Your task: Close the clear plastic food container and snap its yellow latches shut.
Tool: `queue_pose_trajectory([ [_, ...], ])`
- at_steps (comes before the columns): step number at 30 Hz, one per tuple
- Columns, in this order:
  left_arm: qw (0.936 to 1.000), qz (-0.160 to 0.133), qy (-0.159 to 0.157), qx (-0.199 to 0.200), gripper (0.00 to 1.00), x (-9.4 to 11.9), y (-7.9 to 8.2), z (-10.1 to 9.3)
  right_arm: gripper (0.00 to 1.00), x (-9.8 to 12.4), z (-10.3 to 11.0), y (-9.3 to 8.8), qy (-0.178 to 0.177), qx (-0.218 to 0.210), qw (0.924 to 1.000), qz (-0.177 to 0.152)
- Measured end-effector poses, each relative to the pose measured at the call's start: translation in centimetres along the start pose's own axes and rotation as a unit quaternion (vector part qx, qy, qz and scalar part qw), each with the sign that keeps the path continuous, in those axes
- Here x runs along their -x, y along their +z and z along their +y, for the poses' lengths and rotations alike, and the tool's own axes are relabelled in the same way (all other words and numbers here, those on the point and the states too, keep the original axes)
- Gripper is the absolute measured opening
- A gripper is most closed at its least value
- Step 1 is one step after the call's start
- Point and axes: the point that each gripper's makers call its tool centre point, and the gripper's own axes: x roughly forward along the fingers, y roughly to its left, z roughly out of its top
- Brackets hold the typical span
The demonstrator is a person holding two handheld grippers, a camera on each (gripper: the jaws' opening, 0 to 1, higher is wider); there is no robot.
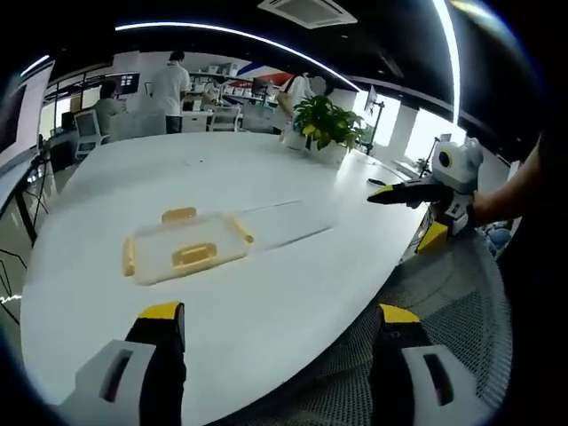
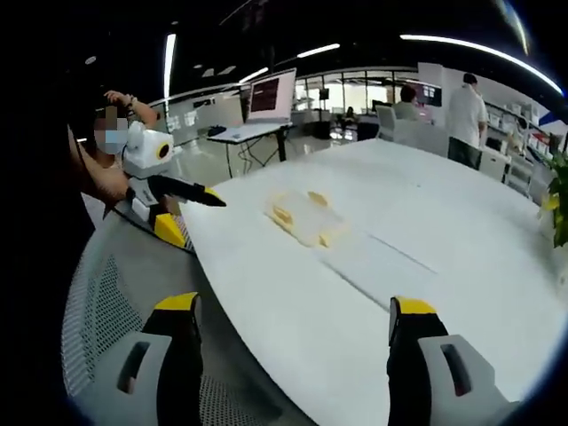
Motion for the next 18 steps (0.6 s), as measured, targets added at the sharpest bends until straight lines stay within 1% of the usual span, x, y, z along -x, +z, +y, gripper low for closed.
queue_pose_trajectory([
  [5, 0.9998, -0.003, -0.005, -0.017, 0.85, 0.1, 0.4, 0.0, 0.84, -0.2, 0.3, 1.2, 0.006, 0.01, 0.9999, -0.008],
  [8, 0.9994, 0.002, -0.011, -0.032, 0.84, 0.1, 0.3, 0.0, 0.83, -0.7, 0.5, 1.9, 0.01, 0.013, 0.9998, -0.014],
  [10, 0.9994, 0.01, -0.016, -0.028, 0.84, 0.1, 0.0, 0.2, 0.83, -1.2, 0.8, 2.5, 0.014, 0.014, 0.9997, -0.017],
  [11, 0.9996, 0.015, -0.023, -0.012, 0.84, 0.1, 0.0, 0.2, 0.83, -1.5, 1.0, 2.6, 0.017, 0.016, 0.9996, -0.018],
  [12, 0.9996, 0.012, -0.026, -0.009, 0.85, 0.0, 0.1, 0.3, 0.83, -1.6, 1.2, 2.7, 0.019, 0.017, 0.9995, -0.019],
  [14, 0.9996, 0.013, -0.023, -0.011, 0.85, 0.1, 0.1, 0.9, 0.83, -2.1, 1.8, 2.9, 0.025, 0.039, 0.9988, -0.016],
  [16, 0.9996, 0.016, -0.02, -0.014, 0.85, 0.1, 0.1, 1.3, 0.82, -2.4, 2.2, 2.9, 0.031, 0.036, 0.9988, -0.014],
  [18, 0.9996, 0.017, -0.019, -0.014, 0.84, 0.2, 0.2, 1.7, 0.81, -2.7, 2.6, 2.9, 0.036, 0.045, 0.9983, -0.01],
])
